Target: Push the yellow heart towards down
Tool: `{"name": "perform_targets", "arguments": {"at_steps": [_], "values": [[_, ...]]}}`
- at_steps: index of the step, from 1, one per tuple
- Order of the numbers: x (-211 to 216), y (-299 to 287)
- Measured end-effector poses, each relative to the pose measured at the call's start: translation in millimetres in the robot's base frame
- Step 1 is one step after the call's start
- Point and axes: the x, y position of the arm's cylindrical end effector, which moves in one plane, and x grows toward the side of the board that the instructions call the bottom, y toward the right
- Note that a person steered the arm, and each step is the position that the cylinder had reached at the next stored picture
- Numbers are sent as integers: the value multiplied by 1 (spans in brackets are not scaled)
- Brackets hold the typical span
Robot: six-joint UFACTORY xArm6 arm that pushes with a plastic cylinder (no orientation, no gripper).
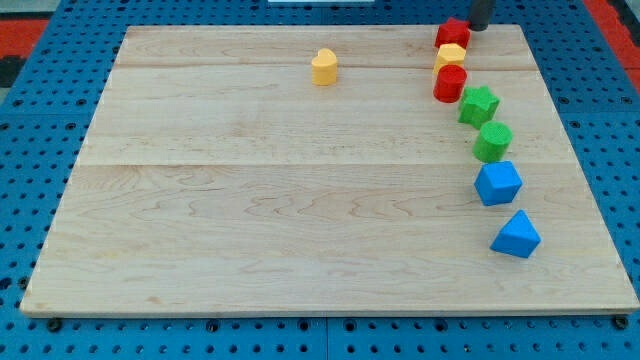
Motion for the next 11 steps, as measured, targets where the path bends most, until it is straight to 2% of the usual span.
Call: {"name": "perform_targets", "arguments": {"at_steps": [3,5,8,10,11], "values": [[1,-86],[14,-188],[63,-184],[113,-183],[122,-183]]}}
